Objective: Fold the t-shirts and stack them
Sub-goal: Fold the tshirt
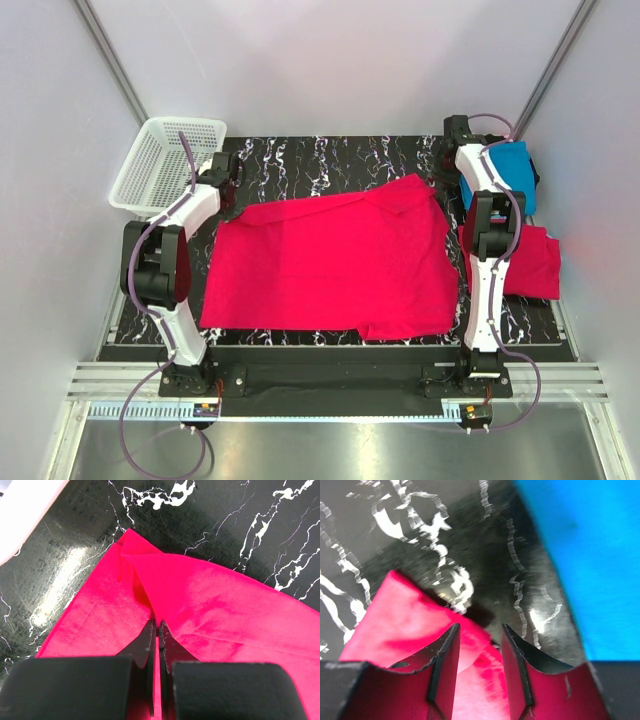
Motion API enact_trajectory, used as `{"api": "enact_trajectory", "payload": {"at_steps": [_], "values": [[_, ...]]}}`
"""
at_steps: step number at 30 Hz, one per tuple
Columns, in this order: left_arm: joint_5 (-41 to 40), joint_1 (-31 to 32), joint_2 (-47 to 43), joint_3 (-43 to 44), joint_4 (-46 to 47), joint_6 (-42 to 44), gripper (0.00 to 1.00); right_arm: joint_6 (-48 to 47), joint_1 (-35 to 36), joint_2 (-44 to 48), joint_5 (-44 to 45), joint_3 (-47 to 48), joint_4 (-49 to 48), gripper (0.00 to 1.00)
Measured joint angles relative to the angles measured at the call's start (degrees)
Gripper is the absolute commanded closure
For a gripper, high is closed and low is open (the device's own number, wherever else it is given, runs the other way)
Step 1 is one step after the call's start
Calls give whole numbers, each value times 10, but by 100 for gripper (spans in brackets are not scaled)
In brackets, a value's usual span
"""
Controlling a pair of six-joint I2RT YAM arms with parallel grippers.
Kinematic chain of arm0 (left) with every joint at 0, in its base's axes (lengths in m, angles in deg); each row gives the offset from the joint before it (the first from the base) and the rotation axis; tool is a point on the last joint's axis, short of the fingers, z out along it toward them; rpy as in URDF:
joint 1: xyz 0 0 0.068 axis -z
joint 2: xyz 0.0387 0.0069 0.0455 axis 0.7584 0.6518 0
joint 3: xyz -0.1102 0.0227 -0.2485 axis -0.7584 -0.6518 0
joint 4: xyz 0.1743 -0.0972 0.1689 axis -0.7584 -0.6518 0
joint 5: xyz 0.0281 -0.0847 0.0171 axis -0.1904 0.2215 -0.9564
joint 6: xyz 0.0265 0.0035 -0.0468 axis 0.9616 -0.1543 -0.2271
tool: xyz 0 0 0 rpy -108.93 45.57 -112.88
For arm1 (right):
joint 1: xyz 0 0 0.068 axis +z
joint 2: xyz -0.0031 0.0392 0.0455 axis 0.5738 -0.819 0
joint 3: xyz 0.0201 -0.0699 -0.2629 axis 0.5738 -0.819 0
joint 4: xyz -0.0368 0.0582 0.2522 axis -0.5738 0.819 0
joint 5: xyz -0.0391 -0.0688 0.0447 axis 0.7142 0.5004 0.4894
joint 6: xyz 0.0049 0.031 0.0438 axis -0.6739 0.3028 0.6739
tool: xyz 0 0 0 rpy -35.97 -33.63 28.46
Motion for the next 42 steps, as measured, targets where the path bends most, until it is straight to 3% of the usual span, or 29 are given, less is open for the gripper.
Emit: {"api": "enact_trajectory", "payload": {"at_steps": [16,18,21,22,25,42], "values": [[0,0,0,0,-1,2,100,17,-12,0,-69,-38,-5,54],[0,0,0,0,-2,2,100,18,-13,0,-75,-45,-9,57],[0,0,0,0,-2,2,100,19,-15,0,-82,-48,-14,75],[0,0,0,0,-2,2,100,20,-15,0,-85,-49,-15,86],[0,0,0,0,-2,2,100,23,-15,0,-92,-49,-17,100],[-6,0,0,38,-10,24,100,16,-15,37,-68,-58,-17,100]]}}
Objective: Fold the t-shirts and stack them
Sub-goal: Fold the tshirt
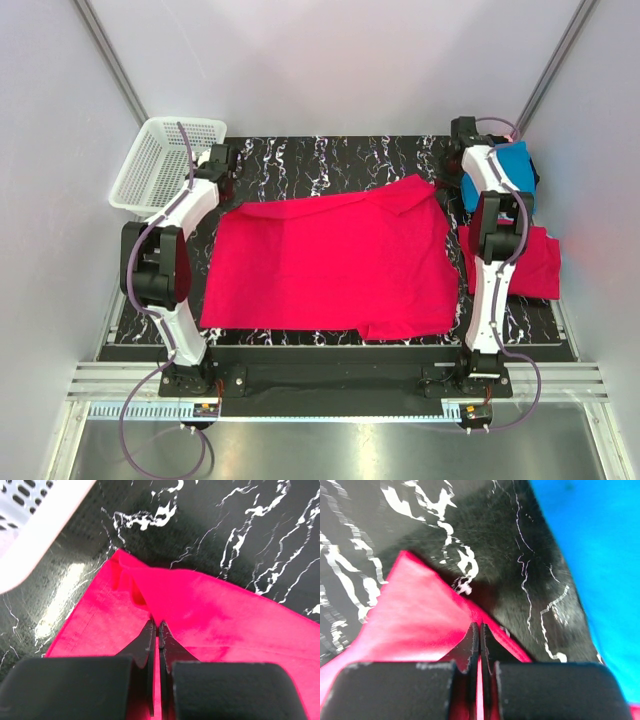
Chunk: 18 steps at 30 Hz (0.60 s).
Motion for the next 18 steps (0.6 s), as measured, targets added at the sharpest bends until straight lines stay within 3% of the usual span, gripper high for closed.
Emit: {"api": "enact_trajectory", "payload": {"at_steps": [8,18], "values": [[-5,0,-1,4,-6,3,100,-4,0,99,7,-31,-2,100],[-6,0,-64,-28,-17,0,100,9,21,268,19,-209,-7,100]]}}
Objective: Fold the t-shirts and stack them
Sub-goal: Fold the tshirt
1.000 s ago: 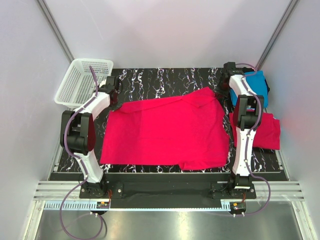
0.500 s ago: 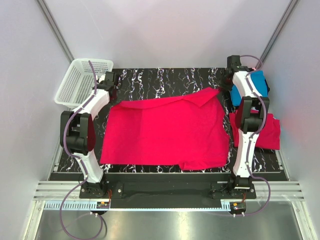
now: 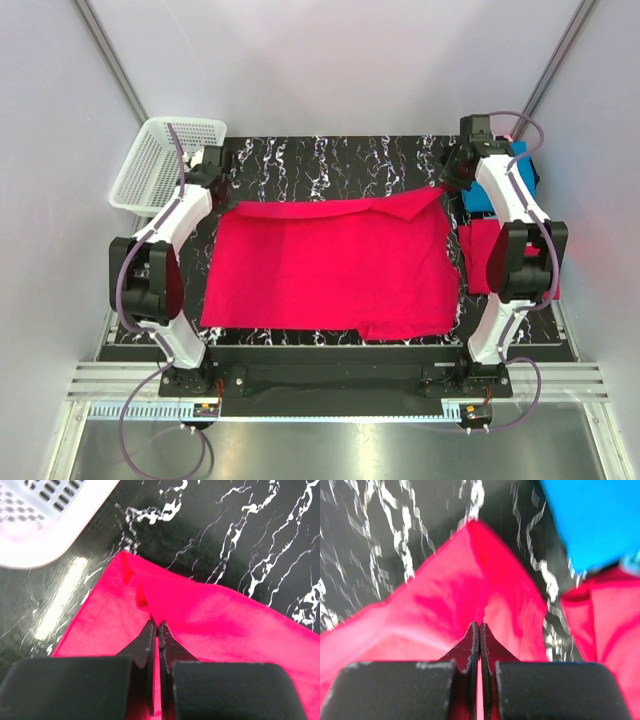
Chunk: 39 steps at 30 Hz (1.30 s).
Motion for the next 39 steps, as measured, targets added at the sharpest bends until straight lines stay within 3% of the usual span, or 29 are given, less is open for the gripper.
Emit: {"api": "enact_trajectory", "payload": {"at_steps": [8,20,22,23,24,26,27,28,34,39], "values": [[-1,0,-56,-57,-17,-11,100,14,62,113,12,-129,3,100],[-36,0,-85,-90,-74,-36,100,32,60,219,47,-213,16,100],[-38,0,-85,-90,-81,-40,100,37,60,219,47,-226,15,92],[-38,0,-85,-90,-83,-41,96,39,60,219,47,-235,15,82],[-38,0,-85,-90,-86,-41,82,43,60,219,46,-242,16,73],[-38,0,-85,-91,-91,-43,70,48,60,219,46,-257,21,67],[-39,0,-85,-93,-92,-48,45,50,61,220,47,-263,23,62],[-41,0,-85,-97,-93,-50,34,53,61,223,48,-269,25,59],[-50,0,-91,-127,-111,-90,30,60,61,257,67,-286,32,59],[-47,7,-92,-118,-115,-91,34,56,61,246,56,-272,23,64]]}}
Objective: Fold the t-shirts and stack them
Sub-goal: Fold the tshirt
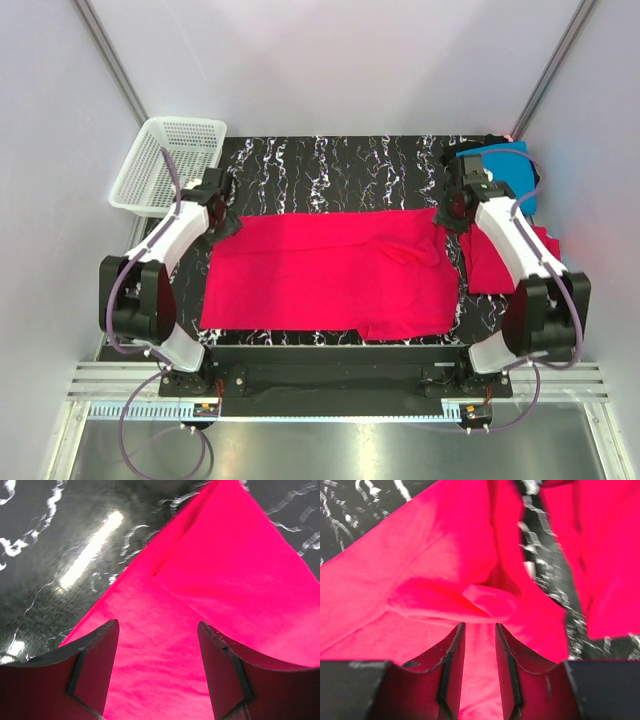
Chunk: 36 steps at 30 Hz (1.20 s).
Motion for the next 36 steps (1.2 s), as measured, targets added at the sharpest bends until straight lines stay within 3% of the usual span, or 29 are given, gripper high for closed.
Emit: {"api": "enact_trajectory", "payload": {"at_steps": [5,12,24,36], "values": [[44,26,69,69,24,42,35,-23,8,-92,-52,37,-25,62],[114,37,148,81,47,64,36,-55,18,-176,-112,56,-43,61],[137,37,215,106,49,73,36,-76,20,-290,-152,109,-70,63],[162,31,294,223,-10,77,35,-87,21,-404,-172,245,-3,62]]}}
